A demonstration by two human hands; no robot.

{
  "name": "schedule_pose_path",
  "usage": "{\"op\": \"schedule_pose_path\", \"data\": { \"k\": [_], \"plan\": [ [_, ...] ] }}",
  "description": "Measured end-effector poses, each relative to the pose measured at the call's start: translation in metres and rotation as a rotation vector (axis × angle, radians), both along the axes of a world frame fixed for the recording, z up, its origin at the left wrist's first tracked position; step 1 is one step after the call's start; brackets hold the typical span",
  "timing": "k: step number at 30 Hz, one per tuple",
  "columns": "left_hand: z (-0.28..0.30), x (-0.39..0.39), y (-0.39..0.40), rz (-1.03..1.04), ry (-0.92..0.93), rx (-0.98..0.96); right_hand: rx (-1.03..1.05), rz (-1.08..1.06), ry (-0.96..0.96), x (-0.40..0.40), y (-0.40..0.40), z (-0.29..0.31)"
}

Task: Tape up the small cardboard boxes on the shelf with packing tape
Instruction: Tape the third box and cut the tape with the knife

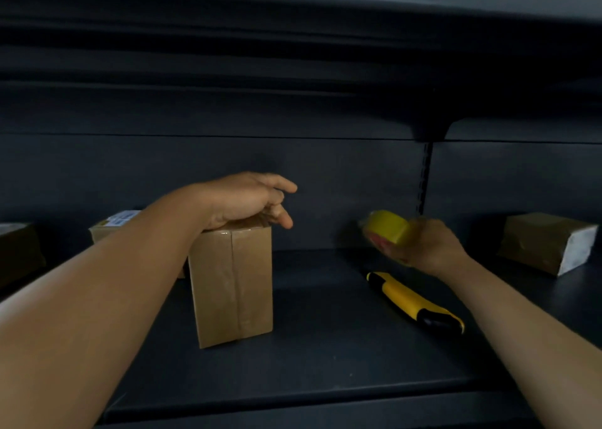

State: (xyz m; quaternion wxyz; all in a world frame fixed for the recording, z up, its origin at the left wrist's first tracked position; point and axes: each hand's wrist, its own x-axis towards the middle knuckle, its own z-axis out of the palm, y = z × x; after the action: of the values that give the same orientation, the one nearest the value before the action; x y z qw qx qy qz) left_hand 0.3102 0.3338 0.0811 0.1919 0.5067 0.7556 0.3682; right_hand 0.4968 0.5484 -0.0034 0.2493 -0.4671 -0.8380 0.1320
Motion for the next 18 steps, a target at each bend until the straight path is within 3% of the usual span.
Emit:
{"op": "schedule_pose_path", "data": {
  "k": [2, 10, 12, 14, 16, 18],
  "plan": [
    [0.000, -0.001, 0.001, 0.004, -0.004, 0.001, 0.047, -0.054, -0.169, 0.002, 0.000, -0.007],
    [0.000, 0.002, 0.000, 0.012, -0.029, 0.019, 0.043, -0.017, -0.506, 0.001, -0.018, 0.004],
    [-0.001, 0.003, 0.000, 0.015, -0.042, 0.029, 0.125, 0.035, -0.400, -0.004, -0.027, 0.013],
    [-0.001, 0.004, -0.001, 0.024, -0.045, 0.033, 0.103, 0.201, -0.151, -0.013, -0.048, 0.024],
    [0.000, 0.005, -0.002, 0.030, -0.038, 0.036, -0.101, 0.380, 0.151, -0.024, -0.083, 0.037],
    [0.001, 0.005, -0.003, 0.028, -0.017, 0.040, -0.270, 0.498, 0.296, -0.035, -0.113, 0.042]
  ]
}}
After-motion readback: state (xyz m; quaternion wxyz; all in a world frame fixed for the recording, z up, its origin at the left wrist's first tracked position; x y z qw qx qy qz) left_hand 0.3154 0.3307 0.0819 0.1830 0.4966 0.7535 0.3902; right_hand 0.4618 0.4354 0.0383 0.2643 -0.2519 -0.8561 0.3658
